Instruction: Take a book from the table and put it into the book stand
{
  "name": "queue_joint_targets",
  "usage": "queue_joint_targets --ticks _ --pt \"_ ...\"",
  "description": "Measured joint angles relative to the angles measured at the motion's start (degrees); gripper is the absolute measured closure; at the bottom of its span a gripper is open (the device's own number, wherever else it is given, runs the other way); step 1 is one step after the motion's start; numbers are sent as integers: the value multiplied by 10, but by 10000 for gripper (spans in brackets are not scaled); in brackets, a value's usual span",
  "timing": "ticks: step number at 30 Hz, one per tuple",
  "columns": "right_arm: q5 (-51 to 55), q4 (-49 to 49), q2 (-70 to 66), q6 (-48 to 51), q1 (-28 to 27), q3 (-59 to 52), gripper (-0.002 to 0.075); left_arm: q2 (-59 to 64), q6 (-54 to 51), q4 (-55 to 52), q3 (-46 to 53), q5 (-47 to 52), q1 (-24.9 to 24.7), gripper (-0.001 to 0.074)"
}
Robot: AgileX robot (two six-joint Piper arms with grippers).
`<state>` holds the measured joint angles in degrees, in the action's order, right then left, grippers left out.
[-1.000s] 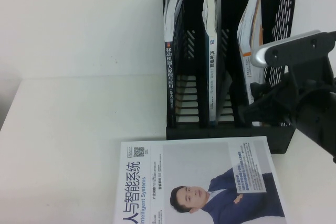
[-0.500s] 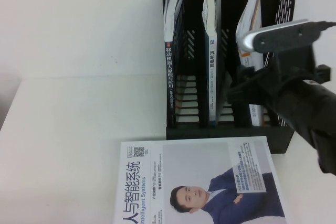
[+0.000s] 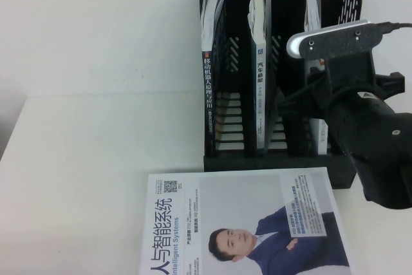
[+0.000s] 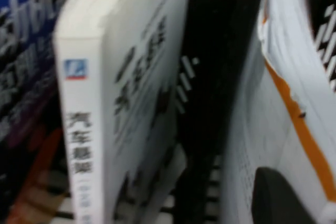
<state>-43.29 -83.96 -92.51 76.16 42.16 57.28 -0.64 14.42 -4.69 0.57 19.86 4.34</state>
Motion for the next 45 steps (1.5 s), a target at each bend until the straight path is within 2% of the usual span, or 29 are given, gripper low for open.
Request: queue_joint_targets --ticks 11,17,27,36,45 --pt "-82 76 -15 -31 -1 3 607 0 0 0 0 0 0 737" --pt "-92 92 -16 -75 -2 32 607 0 0 0 0 0 0 737" --pt "-17 99 -21 -100 -47 45 607 0 0 -1 0 0 6 737" --pt "-13 106 -45 -98 -63 54 606 0 0 -1 0 0 6 737" --pt "3 3 -50 -38 -63 83 487 0 0 -1 0 0 6 737"
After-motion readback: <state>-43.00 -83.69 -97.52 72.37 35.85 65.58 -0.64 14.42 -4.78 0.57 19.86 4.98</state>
